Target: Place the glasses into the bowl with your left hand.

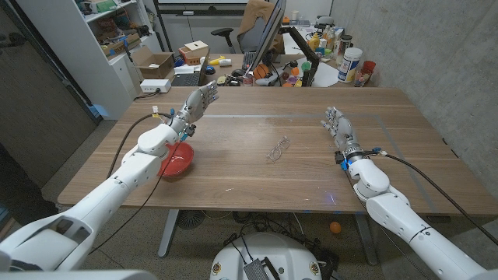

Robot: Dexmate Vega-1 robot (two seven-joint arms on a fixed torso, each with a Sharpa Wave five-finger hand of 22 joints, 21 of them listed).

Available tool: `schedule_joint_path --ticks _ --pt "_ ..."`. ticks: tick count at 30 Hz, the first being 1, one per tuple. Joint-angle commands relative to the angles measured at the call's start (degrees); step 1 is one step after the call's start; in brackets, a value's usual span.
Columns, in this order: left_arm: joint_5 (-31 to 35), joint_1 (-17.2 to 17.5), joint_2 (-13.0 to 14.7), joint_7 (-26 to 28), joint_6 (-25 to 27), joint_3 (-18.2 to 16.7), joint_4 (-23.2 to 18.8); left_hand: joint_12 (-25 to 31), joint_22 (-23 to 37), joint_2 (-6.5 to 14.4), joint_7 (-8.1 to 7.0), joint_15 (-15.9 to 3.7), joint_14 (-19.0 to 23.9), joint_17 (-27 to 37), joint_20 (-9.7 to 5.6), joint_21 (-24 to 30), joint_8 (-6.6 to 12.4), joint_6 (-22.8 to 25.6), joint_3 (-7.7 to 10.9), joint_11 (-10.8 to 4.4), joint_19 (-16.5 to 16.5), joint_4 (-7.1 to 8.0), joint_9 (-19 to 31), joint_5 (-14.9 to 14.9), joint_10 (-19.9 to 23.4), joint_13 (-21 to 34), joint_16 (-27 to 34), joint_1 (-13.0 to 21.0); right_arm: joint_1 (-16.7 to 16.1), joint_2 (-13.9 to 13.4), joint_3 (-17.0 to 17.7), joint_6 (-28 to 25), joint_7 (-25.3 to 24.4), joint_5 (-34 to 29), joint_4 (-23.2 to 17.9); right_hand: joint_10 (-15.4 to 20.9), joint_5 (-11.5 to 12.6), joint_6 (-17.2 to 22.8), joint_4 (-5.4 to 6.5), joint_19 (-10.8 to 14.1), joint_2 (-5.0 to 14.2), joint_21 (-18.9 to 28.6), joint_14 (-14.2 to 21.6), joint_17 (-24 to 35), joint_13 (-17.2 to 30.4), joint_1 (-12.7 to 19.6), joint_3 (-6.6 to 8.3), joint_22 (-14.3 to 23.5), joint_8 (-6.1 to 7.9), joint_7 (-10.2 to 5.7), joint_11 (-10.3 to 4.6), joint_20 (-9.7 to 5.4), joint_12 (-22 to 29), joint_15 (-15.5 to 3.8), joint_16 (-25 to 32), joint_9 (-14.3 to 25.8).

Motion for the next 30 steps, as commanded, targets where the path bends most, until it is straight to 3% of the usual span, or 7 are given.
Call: schedule_joint_path --ticks 1,19,30 --pt "4.5 -0.9 4.6 1.3 1.3 0.0 -5.5 0.4 0.1 6.3 -0.60 -0.43 -7.6 -0.1 0.88 0.4 0.38 -5.4 0.47 -0.47 -4.7 -0.35 0.1 0.3 -6.9 0.3 0.3 0.7 0.2 -0.4 0.2 0.8 0.7 0.8 1.1 0.4 0.4 0.6 0.08 0.6 4.52 0.2 0.3 0.3 0.3 -0.3 0.48 0.3 0.34 0.12 -0.02 -3.36 0.3 -0.56 0.2 0.3" --pt "10.4 -3.7 9.5 -0.7 3.2 0.6 -12.5 -0.6 0.1 5.9 -0.56 -0.79 -8.6 0.3 -0.04 0.0 -0.70 -6.8 0.36 -0.66 -5.3 0.40 0.2 0.4 -8.4 0.4 -0.7 0.5 -1.0 -0.6 0.4 1.5 -0.3 0.3 -0.1 0.6 0.5 0.8 0.09 0.7 4.49 0.2 0.5 0.3 0.3 -0.4 0.50 0.3 0.32 0.12 0.03 -3.41 0.3 -0.53 0.2 0.3" --pt "14.3 -5.1 11.5 -0.8 5.1 0.8 -18.0 -0.7 0.1 5.8 -0.79 -0.76 -8.4 0.2 -0.04 0.0 -0.64 -6.5 0.49 -0.69 -5.1 -0.03 0.2 0.6 -8.1 0.4 -1.0 0.7 -2.2 -0.7 0.8 2.6 -0.6 0.1 -0.7 0.7 0.5 0.8 0.08 0.8 4.48 0.2 0.5 0.3 0.3 -0.4 0.52 0.3 0.31 0.08 0.05 -3.42 0.3 -0.48 0.1 0.3"
